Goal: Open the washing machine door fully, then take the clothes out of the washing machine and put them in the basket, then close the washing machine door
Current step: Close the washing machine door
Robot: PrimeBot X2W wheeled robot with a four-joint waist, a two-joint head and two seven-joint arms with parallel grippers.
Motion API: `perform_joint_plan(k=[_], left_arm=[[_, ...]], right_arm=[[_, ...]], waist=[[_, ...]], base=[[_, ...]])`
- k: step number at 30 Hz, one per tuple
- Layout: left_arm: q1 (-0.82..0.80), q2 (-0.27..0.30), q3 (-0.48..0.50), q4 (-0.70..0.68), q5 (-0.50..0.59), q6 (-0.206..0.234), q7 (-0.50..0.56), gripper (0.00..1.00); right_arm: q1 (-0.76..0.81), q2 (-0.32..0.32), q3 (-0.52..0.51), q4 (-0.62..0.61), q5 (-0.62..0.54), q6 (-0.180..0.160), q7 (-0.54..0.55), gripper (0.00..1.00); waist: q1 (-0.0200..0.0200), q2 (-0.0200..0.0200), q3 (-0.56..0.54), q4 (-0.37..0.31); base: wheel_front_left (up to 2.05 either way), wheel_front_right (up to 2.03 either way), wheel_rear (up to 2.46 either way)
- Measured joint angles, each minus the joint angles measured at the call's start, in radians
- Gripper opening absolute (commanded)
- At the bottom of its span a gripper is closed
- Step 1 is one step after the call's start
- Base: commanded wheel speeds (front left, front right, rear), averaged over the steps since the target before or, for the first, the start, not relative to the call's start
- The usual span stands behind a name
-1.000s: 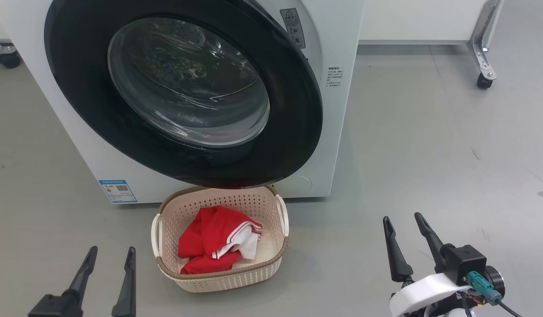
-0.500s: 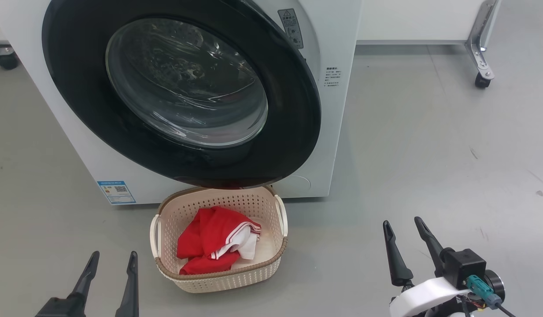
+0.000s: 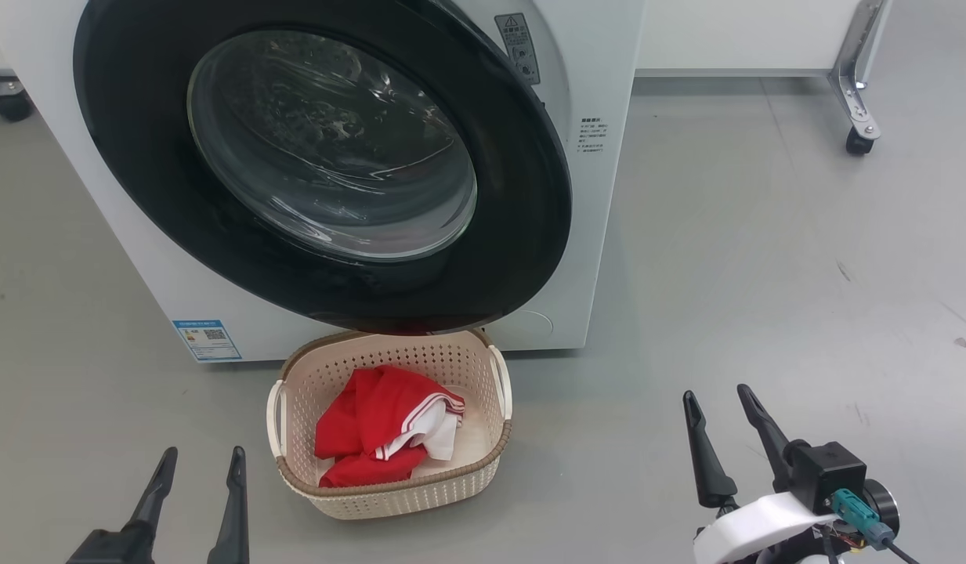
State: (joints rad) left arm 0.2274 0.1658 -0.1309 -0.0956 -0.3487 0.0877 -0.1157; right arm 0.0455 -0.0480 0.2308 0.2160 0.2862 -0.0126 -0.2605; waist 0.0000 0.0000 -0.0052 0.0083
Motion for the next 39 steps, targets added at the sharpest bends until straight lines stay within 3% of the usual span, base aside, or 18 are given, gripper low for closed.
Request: perform_joint_plan(k=[1, 2, 3, 15, 23, 29, 39], left_arm=[[0.0, -0.001, 0.0, 0.0, 0.0, 0.0, 0.0, 1.0], [0.0, -0.002, 0.0, 0.0, 0.001, 0.001, 0.0, 1.0], [0.0, -0.003, 0.0, 0.0, 0.003, 0.001, 0.0, 1.0], [0.0, -0.012, -0.002, -0.003, 0.009, 0.008, 0.0, 1.0], [-0.004, -0.015, -0.009, -0.016, 0.018, 0.008, 0.0, 1.0], [-0.034, -0.016, -0.019, -0.041, 0.029, 0.008, 0.0, 1.0], [-0.117, -0.019, -0.036, -0.067, 0.031, -0.002, -0.002, 1.0]], right_arm=[[0.0, 0.0, -0.001, 0.0, 0.0, 0.0, 0.0, 0.21], [0.0, 0.0, -0.002, -0.001, 0.0, 0.0, 0.0, 0.21], [0.0, 0.0, -0.002, -0.001, 0.0, 0.0, 0.0, 0.01], [-0.005, 0.0, 0.008, -0.003, 0.0, 0.004, 0.0, 0.0], [-0.059, -0.002, 0.043, 0.003, -0.026, 0.032, 0.002, 0.0], [-0.145, -0.009, 0.083, 0.017, -0.049, 0.064, 0.025, 0.0], [-0.323, -0.011, 0.117, 0.061, -0.07, 0.082, 0.057, 0.0]], waist=[[0.0, 0.0, 0.0, 0.0], [0.0, 0.0, 0.0, 0.0], [0.0, 0.0, 0.0, 0.001], [0.0, 0.0, 0.013, 0.009], [0.0, 0.0, 0.043, 0.028], [0.0, 0.0, 0.085, 0.044], [0.0, 0.0, 0.182, 0.081]], base=[[0.0, 0.0, 0.0], [0.0, 0.0, 0.0], [0.0, 0.0, 0.0], [0.0, 0.0, 0.0], [0.0, 0.0, 0.0], [0.0, 0.0, 0.0], [0.0, 0.0, 0.0]])
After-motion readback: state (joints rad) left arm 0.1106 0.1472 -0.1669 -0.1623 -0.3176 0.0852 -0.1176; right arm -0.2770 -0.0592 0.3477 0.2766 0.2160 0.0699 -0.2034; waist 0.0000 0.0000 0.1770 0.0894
